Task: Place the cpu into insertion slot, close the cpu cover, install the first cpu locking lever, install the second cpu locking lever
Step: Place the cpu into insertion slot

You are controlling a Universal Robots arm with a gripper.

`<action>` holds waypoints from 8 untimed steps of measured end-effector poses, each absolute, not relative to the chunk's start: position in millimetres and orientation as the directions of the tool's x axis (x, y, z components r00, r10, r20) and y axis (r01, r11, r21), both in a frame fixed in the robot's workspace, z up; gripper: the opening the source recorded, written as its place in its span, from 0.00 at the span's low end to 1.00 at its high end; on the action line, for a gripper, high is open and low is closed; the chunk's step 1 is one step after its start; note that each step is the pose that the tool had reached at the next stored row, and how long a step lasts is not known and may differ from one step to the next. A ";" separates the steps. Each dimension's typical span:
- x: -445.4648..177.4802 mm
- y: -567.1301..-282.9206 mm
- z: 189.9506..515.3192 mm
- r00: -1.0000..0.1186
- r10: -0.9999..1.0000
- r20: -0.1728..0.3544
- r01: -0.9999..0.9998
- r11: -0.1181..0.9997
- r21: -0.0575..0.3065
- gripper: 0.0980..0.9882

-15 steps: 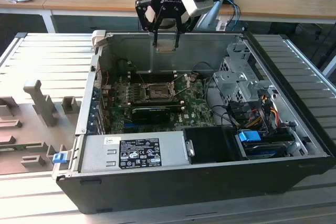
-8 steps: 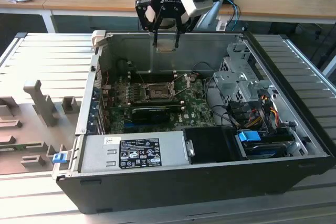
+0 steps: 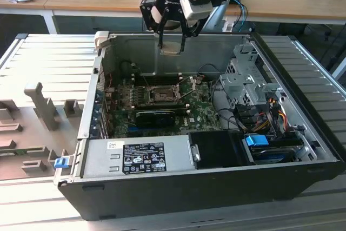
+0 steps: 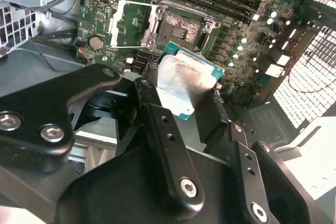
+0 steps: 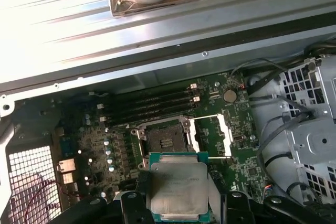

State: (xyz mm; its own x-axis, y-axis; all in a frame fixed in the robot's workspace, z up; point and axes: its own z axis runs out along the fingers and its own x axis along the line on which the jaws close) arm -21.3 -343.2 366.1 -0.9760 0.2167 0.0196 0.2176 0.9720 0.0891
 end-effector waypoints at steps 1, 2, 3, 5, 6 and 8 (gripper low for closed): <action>-21.4 -343.2 365.7 -0.976 0.217 0.020 0.218 0.972 0.089 0.48; -21.4 -343.3 364.9 -0.976 0.217 0.020 0.218 0.972 0.089 0.48; -21.3 -343.2 364.0 -0.976 0.217 0.020 0.218 0.972 0.089 0.48; -21.3 -343.3 363.7 -0.974 0.227 0.020 0.228 0.970 0.089 0.48; -21.3 -343.2 363.6 -0.972 0.233 0.019 0.234 0.968 0.089 0.48; -21.3 -343.2 363.4 -0.968 0.250 0.020 0.251 0.964 0.089 0.48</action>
State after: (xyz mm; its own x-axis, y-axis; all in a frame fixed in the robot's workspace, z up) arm -21.3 -343.2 363.4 -0.9680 0.2502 0.0195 0.2509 0.9639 0.0890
